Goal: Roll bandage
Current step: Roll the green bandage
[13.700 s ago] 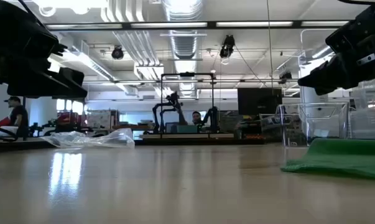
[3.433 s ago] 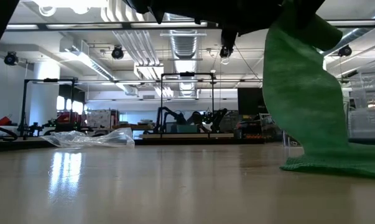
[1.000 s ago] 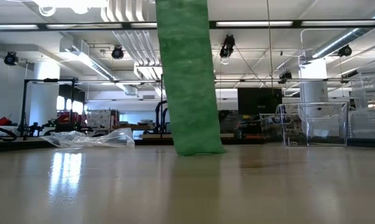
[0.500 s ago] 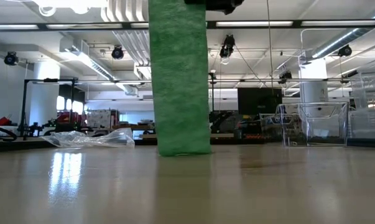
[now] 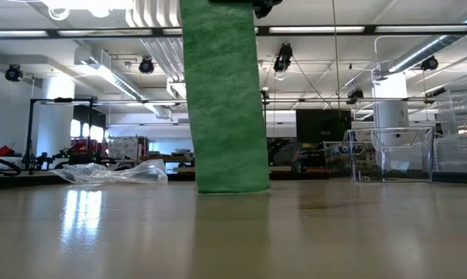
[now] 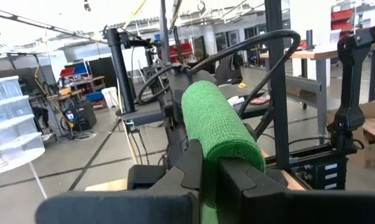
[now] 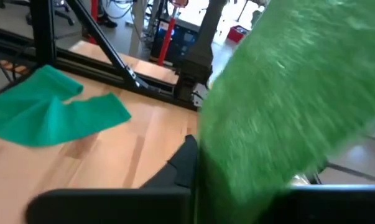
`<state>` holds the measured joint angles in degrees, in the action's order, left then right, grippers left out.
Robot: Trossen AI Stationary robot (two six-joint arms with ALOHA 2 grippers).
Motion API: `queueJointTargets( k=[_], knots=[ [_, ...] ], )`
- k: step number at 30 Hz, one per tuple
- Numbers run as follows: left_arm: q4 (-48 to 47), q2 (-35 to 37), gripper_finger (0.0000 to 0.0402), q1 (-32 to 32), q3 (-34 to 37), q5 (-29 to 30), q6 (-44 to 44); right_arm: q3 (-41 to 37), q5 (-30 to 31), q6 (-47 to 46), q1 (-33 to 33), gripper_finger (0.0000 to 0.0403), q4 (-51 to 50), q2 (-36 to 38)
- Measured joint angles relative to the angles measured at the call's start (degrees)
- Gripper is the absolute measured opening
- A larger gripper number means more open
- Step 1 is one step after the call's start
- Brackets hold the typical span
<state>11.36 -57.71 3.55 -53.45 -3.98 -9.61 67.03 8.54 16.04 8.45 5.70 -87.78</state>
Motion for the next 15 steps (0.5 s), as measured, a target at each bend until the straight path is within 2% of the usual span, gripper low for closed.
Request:
queueJointTargets(
  k=[4, 9, 15],
  knots=[
    [0.1, 1.7, 0.0007, 0.0, 0.0, 0.5, -0.4, -0.1, 0.0, -1.5, 1.7, 0.0009, -1.2, 1.6],
    [0.1, 2.0, 0.0007, 0.0, 0.2, 6.2, -3.0, 0.0, -0.3, -1.5, 3.8, 0.0003, -1.1, 2.9],
    [0.4, 0.8, 0.0007, -0.8, 0.4, 7.5, -3.4, 0.0, -4.5, -3.4, 4.0, 0.0002, -1.0, 3.0]
  ],
)
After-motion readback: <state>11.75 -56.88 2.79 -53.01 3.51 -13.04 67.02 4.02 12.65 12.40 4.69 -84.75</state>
